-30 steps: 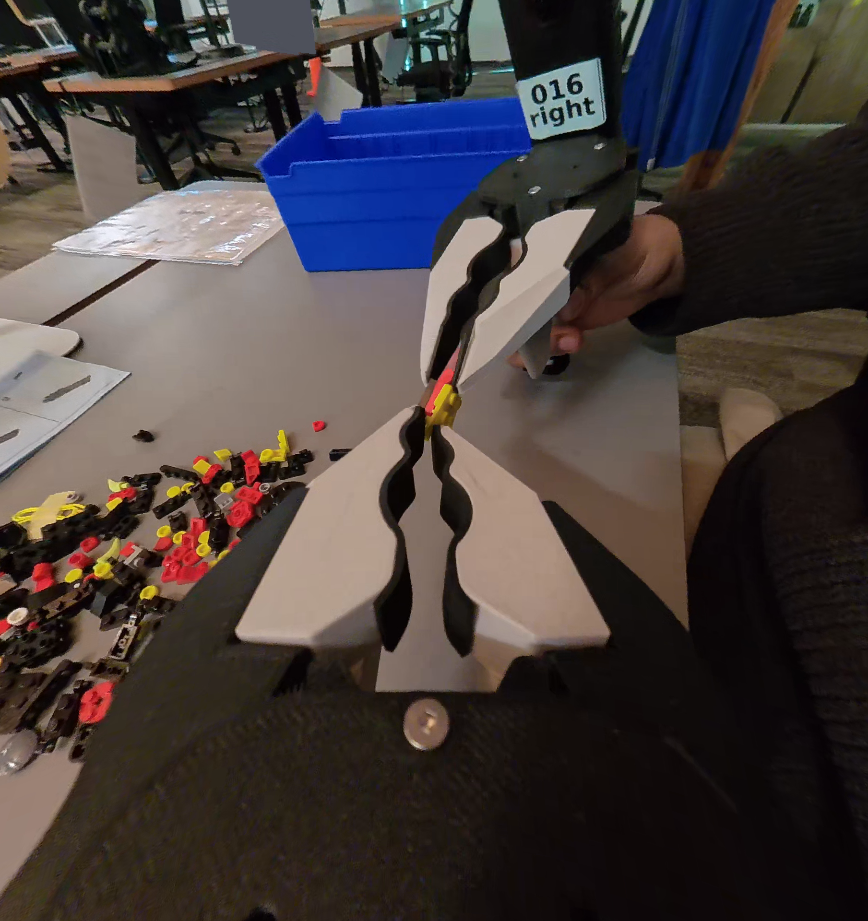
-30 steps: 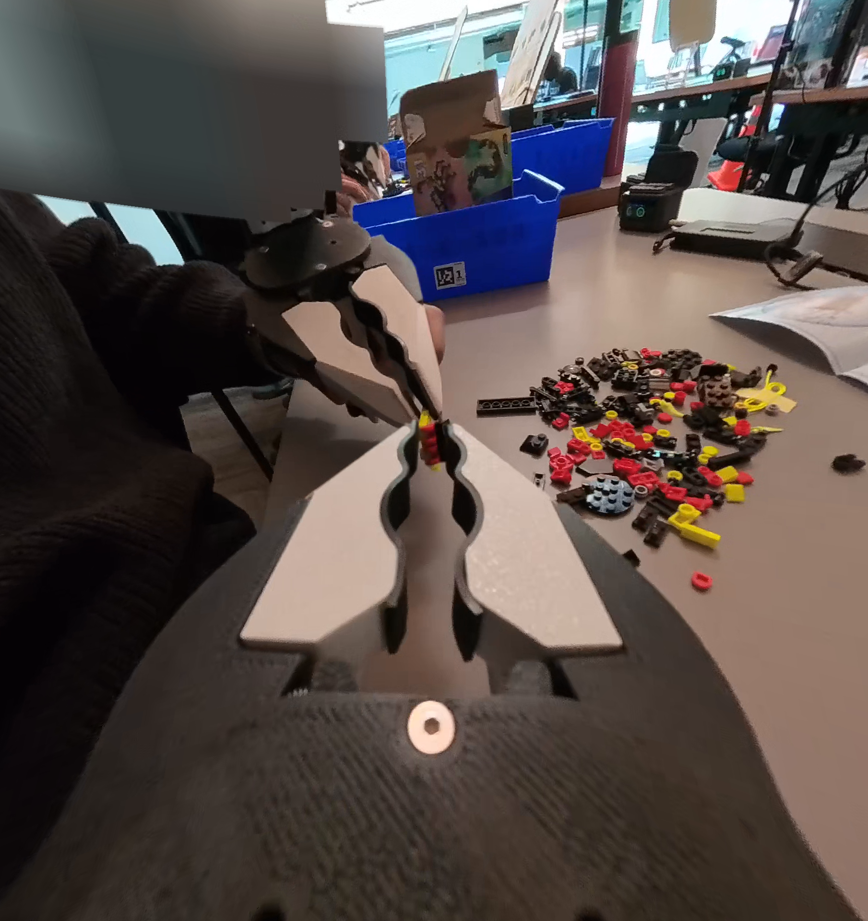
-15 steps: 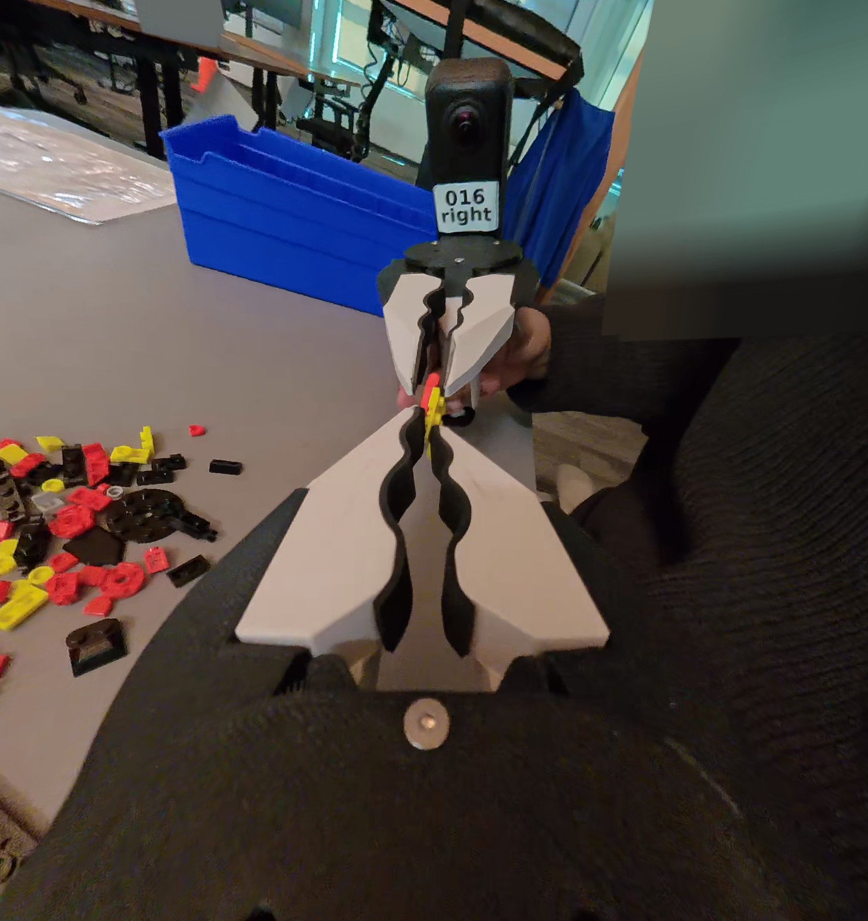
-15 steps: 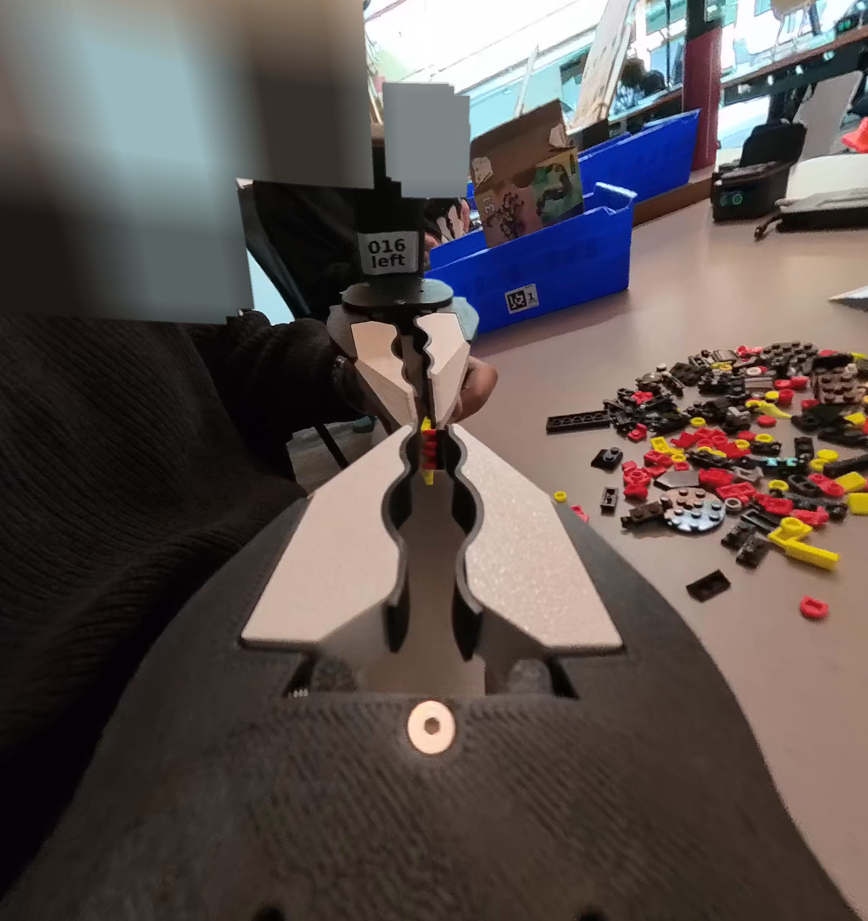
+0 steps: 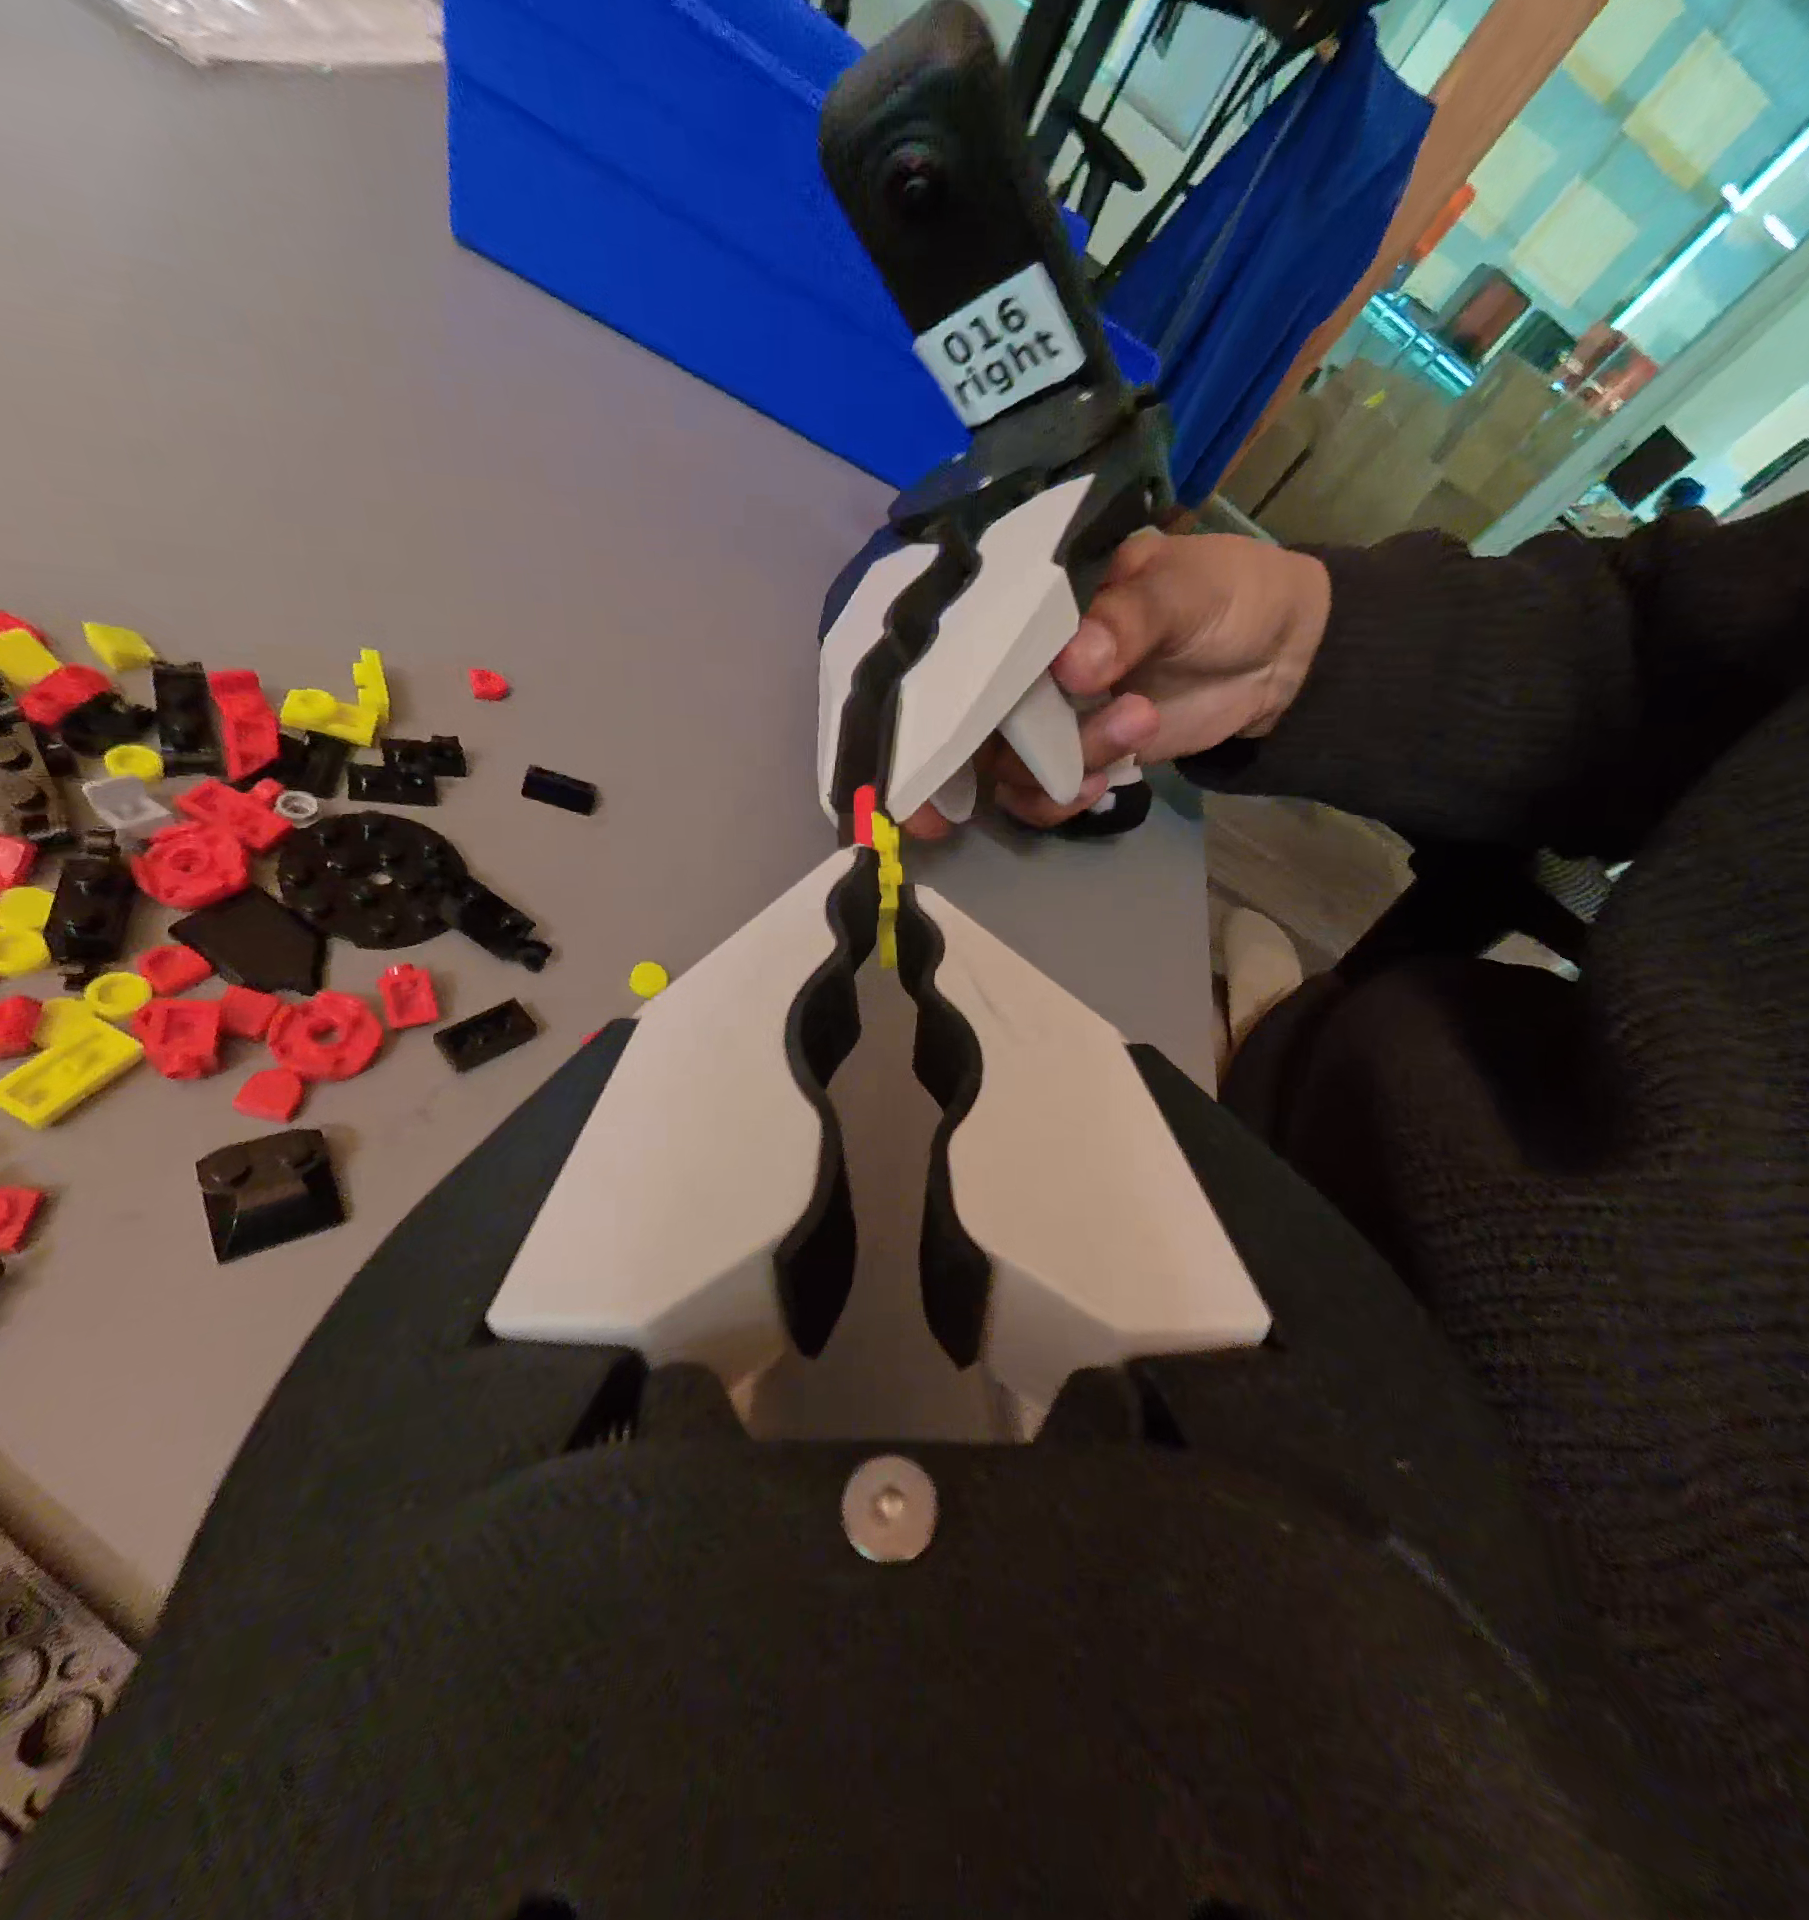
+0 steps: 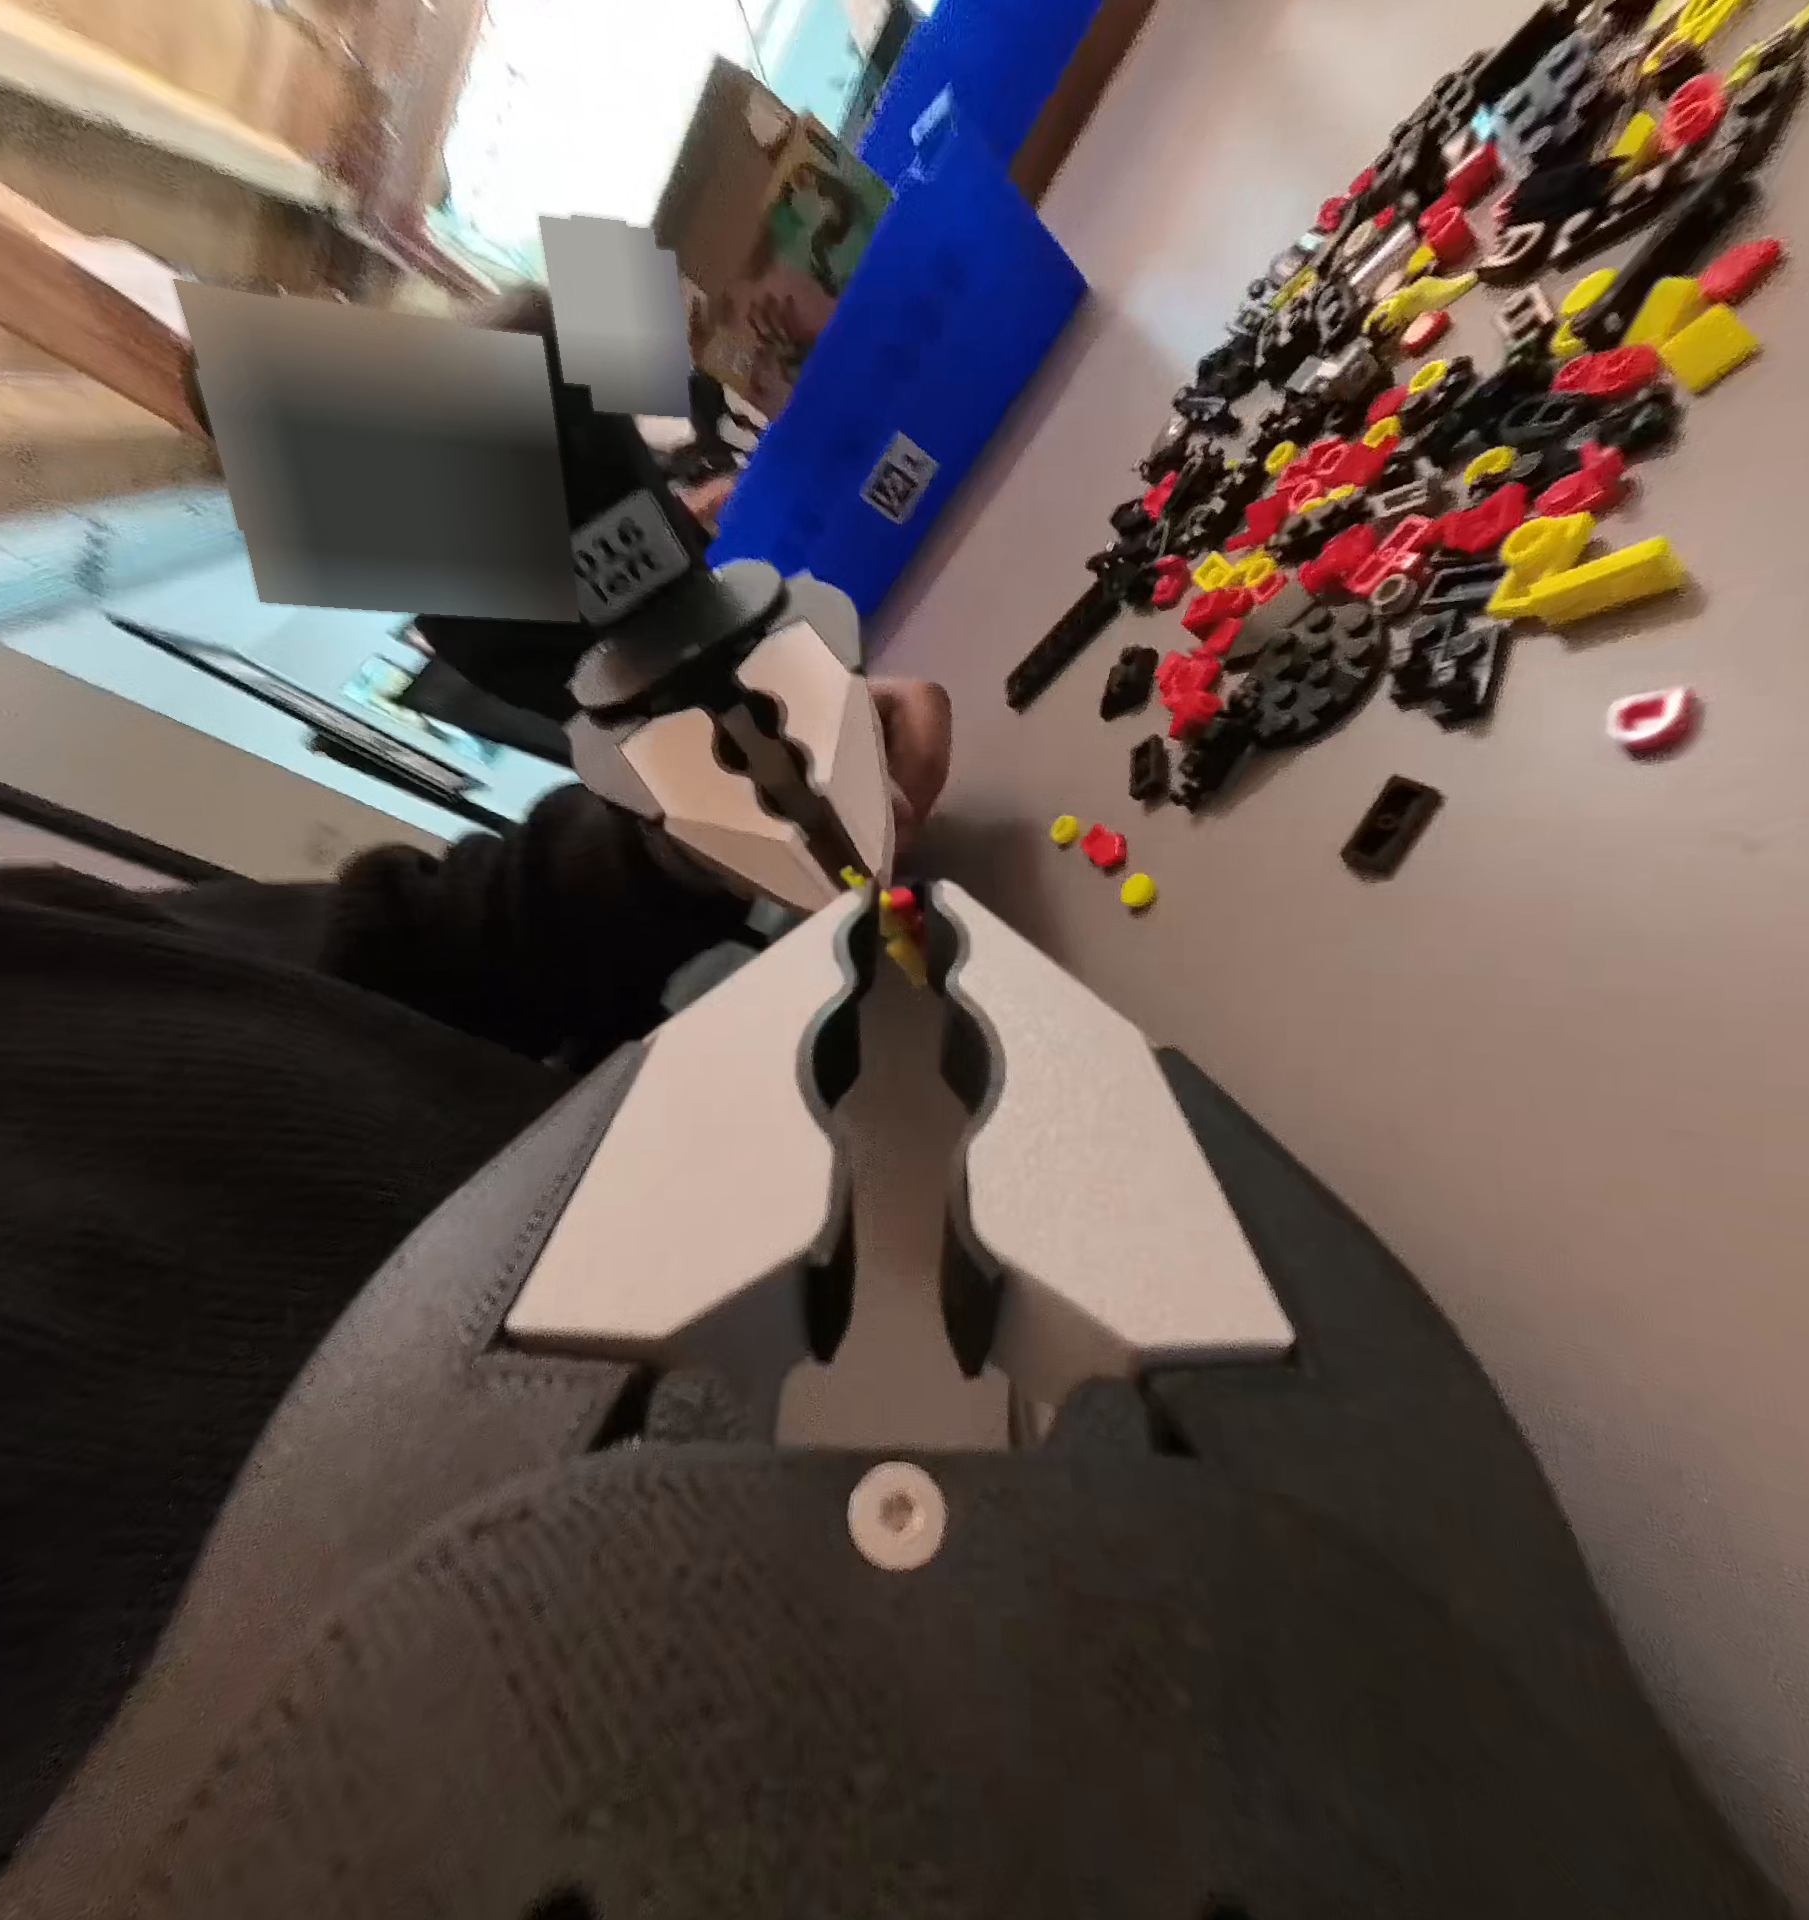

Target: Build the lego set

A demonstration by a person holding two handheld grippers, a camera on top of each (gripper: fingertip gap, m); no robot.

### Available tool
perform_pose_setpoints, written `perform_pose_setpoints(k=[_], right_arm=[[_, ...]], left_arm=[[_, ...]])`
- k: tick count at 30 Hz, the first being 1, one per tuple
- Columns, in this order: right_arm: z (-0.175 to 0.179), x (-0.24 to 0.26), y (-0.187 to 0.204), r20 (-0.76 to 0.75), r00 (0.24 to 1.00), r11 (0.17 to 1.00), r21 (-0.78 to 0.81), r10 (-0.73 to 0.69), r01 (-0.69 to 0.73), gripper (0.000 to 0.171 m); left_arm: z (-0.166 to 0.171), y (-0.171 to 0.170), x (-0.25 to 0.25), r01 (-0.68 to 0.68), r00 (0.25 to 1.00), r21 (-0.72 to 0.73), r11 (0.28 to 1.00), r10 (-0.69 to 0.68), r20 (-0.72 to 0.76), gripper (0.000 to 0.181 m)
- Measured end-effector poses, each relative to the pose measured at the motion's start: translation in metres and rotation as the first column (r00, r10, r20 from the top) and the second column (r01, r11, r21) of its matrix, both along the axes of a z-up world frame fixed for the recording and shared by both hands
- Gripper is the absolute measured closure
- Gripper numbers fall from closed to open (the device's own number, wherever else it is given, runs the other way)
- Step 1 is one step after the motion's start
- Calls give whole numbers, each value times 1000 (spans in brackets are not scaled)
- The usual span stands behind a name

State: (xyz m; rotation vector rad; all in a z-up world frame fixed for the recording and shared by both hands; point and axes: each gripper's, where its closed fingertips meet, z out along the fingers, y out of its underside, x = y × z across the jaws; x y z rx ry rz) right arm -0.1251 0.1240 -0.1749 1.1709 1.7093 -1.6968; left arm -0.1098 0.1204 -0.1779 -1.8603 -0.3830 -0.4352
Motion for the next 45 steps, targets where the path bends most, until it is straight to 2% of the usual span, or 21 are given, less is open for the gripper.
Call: perform_pose_setpoints(k=[13,15,19,23,25,27,30,35,40,45], right_arm=[[-4,1,-1,-132,991,988,153,9,11,166],[5,0,-1,-144,990,996,89,8,5,167],[46,-4,11,-230,971,989,-141,-69,37,171],[64,-17,20,-323,916,964,-190,-238,183,145],[73,-19,18,-305,899,937,-251,-313,242,136],[82,-19,13,-222,908,900,-345,-356,269,131],[87,-15,8,-110,933,856,-445,-342,262,142],[87,-10,4,-100,949,853,-473,-300,220,166],[81,-9,4,-81,963,878,-436,-256,197,169],[76,-6,2,-153,961,923,-348,-230,165,169]], left_arm=[[1,-2,1,18,1000,8,1000,-18,12,179],[6,-4,-2,7,998,46,999,-10,65,181],[33,-7,-12,-63,971,196,979,14,238,181],[63,-10,-18,-175,914,369,913,12,404,181],[74,-9,-19,-232,893,426,875,17,451,181],[78,-5,-16,-260,889,434,862,37,457,181],[82,-2,-14,-301,885,441,846,76,459,181],[82,3,-7,-302,876,439,847,65,477,181],[79,4,-5,-281,877,426,860,49,479,181],[77,2,0,-233,860,418,878,-15,511,170]])
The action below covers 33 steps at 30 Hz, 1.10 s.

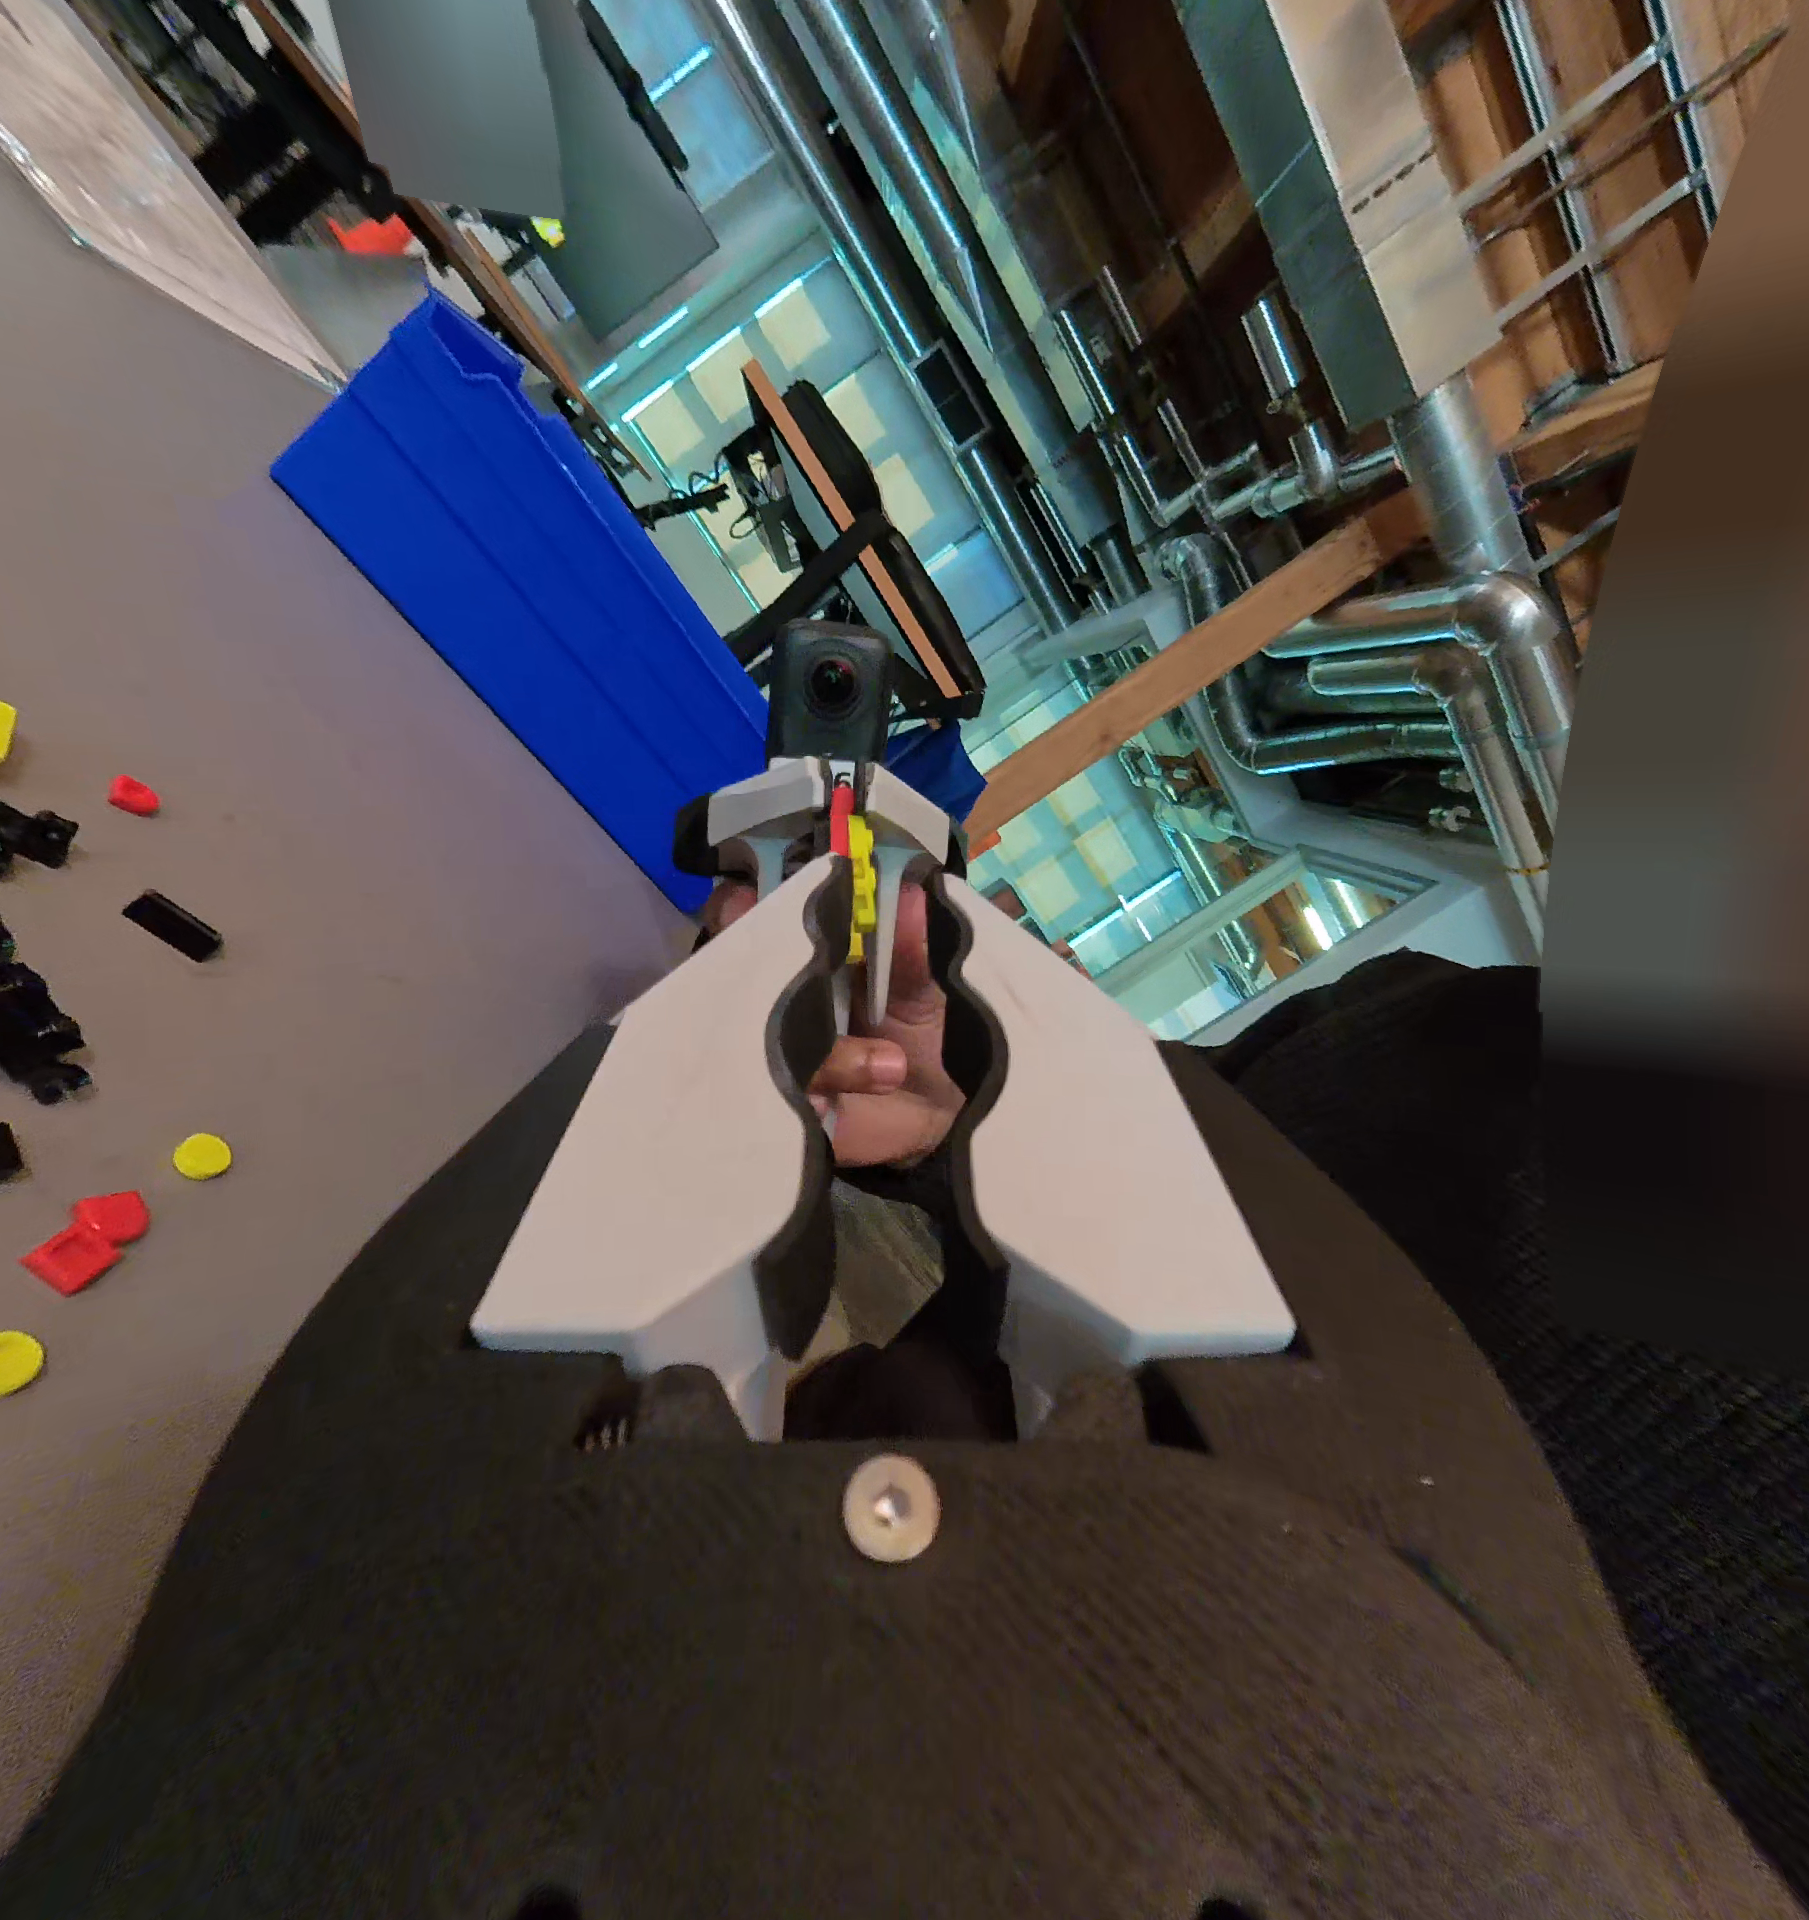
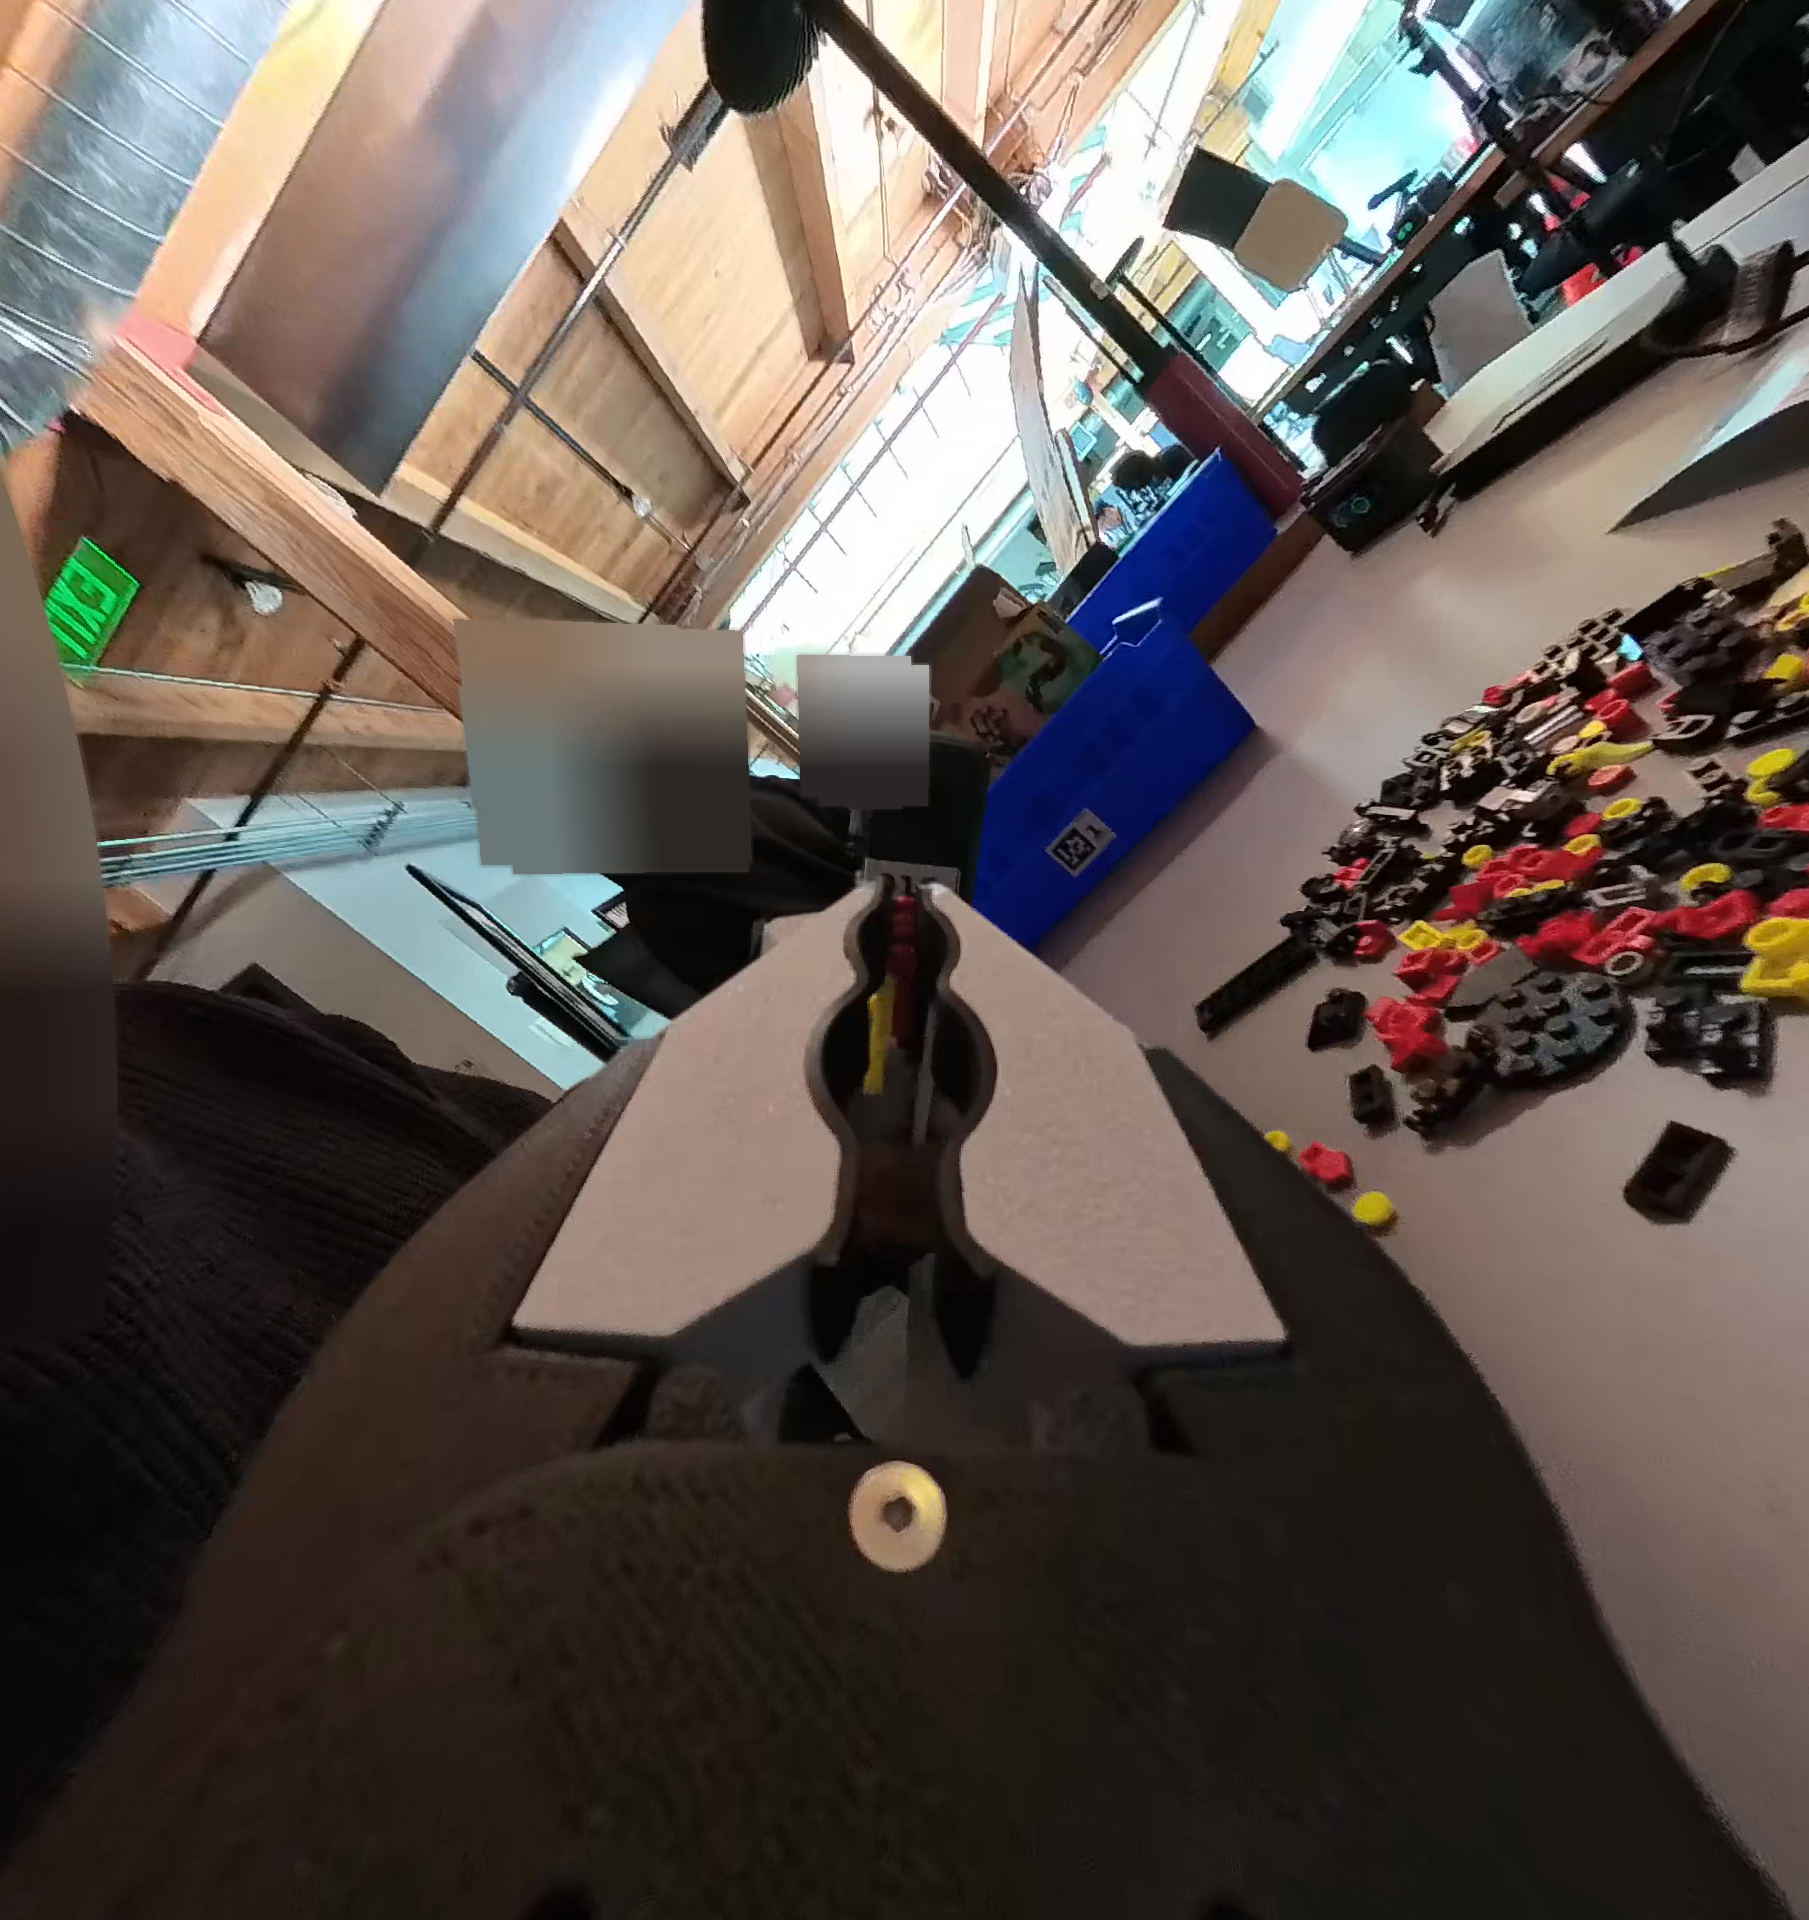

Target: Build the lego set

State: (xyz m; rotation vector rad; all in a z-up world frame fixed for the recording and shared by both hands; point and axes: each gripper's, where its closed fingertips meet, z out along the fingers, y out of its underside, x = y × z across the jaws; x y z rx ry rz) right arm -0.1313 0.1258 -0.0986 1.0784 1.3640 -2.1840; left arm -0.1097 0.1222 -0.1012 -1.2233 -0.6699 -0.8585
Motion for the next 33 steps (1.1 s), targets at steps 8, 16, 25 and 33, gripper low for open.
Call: perform_pose_setpoints(k=[8,16,25,33], right_arm=[[-7,3,-4,-54,998,993,111,39,-33,170],[-4,-5,8,-15,1000,999,31,8,-7,139],[-3,8,-2,26,992,990,-60,126,-124,162],[-8,12,-3,52,981,981,-56,188,-185,164]], left_arm=[[-16,3,5,49,998,-91,995,-46,32,181],[-9,5,7,23,999,-71,997,-25,-27,181],[-10,2,4,12,1000,-86,996,-14,-27,181],[-17,2,9,26,983,-200,979,-61,-173,181]])
